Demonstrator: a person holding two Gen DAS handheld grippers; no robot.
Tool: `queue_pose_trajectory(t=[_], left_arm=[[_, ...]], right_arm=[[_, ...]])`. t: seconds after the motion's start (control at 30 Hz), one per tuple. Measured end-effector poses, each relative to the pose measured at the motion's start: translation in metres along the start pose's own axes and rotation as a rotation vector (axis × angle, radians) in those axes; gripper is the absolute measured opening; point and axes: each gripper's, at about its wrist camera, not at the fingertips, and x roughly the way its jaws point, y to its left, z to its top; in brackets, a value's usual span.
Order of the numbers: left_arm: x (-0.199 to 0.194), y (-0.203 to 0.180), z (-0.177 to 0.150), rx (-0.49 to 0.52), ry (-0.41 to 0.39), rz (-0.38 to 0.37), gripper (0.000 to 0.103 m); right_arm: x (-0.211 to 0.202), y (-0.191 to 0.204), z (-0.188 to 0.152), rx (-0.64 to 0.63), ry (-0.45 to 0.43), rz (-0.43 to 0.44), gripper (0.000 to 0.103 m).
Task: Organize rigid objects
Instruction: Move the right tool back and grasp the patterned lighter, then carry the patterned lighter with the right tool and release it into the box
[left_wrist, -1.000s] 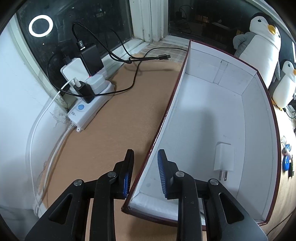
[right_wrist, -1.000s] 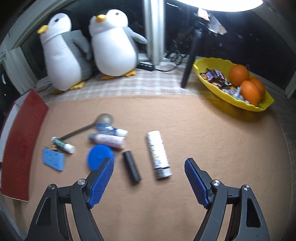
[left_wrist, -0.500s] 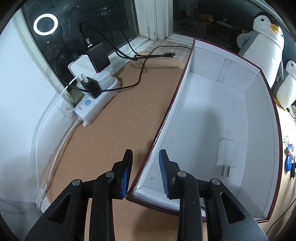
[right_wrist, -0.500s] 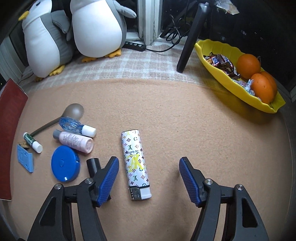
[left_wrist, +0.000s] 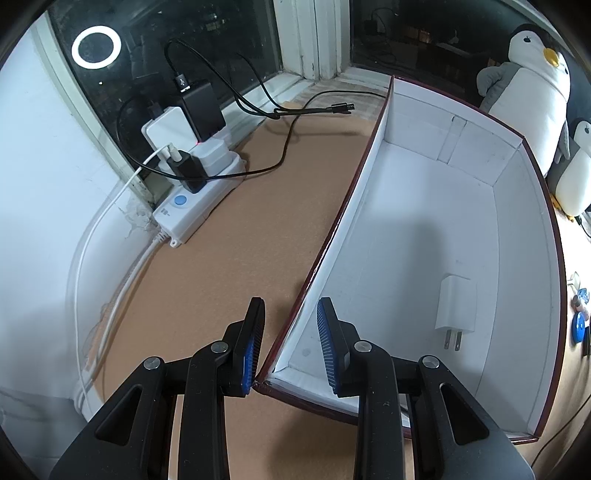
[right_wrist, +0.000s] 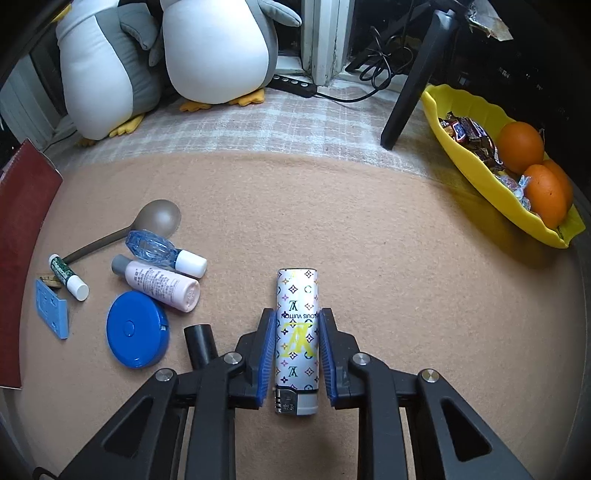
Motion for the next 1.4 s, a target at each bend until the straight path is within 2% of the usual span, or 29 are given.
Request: queue_pose_trajectory(t=[0.2,0.4,0.73,0.8,0.93,1.07,1.4], left_arm=[[0.001,0.000,0.002,0.002,-0.005,-0.005,0.027],[0.004,-0.003,0.008,0.008,-0.013,-0.019,0.027],[0.015,-0.001,0.016,0.005,-0.021,-0.045,0.027],[0.016,0.000,0.016,0.002,-0.021,-0.053,0.022],[0.018,0.001,0.016,0.000,-0.025,-0.069,0.022],[0.021,0.001,0.017,-0.001,-0.026,-0.090,0.017],[0.024,0.005,0.017,-0.010,-0.035,-0.125,0.015]], right_arm=[[-0.022,0.003,-0.006,0.015,-0.037,0.029,0.021],[-0.062,0.037,-0.004,-0.031,-0.101,0.096,0.021],[-0.116,0.143,0.002,-0.211,-0.179,0.230,0.021],[-0.124,0.166,0.000,-0.247,-0.185,0.264,0.021],[-0.134,0.211,-0.001,-0.318,-0.191,0.310,0.021],[-0.140,0.247,-0.003,-0.383,-0.190,0.339,0.021],[-0.136,0.332,0.007,-0.518,-0.184,0.353,0.021]])
